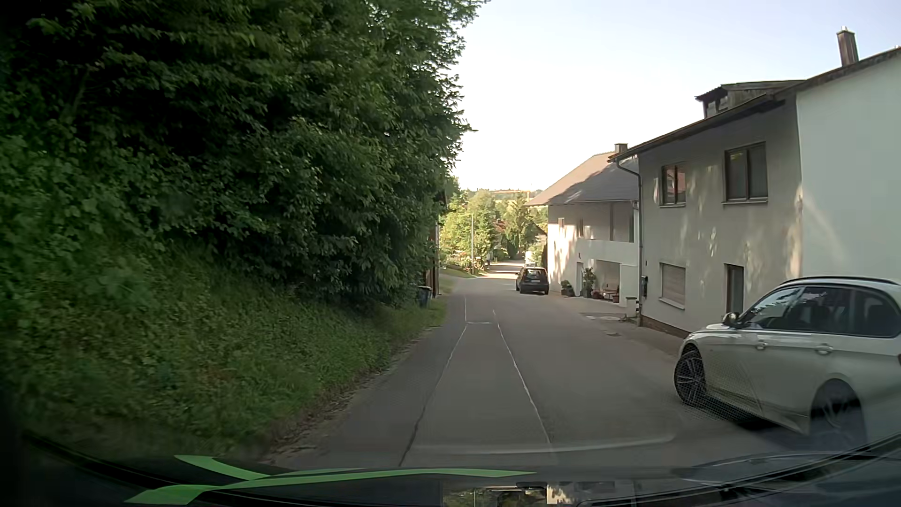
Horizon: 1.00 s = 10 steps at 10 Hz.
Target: Follow the waypoints while adhering to traffic rules and regulations
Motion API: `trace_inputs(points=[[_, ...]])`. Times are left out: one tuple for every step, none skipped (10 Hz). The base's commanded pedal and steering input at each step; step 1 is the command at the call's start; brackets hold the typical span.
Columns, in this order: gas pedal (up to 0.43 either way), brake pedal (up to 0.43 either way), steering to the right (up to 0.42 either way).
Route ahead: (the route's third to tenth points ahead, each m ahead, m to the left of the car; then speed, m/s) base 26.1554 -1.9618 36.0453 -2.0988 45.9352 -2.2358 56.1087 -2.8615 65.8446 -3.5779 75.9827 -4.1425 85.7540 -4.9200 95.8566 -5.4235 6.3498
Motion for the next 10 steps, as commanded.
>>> trace_inputs(points=[[0.0, 0.14, 0.001], [0.0, 0.146, 0.002], [0.0, 0.146, 0.003], [0.0, 0.146, 0.003], [0.0, 0.146, 0.004], [0.0, 0.146, 0.002], [0.0, 0.146, 0.002], [0.0, 0.146, 0.002], [0.0, 0.146, 0.002], [0.0, 0.146, 0.002]])
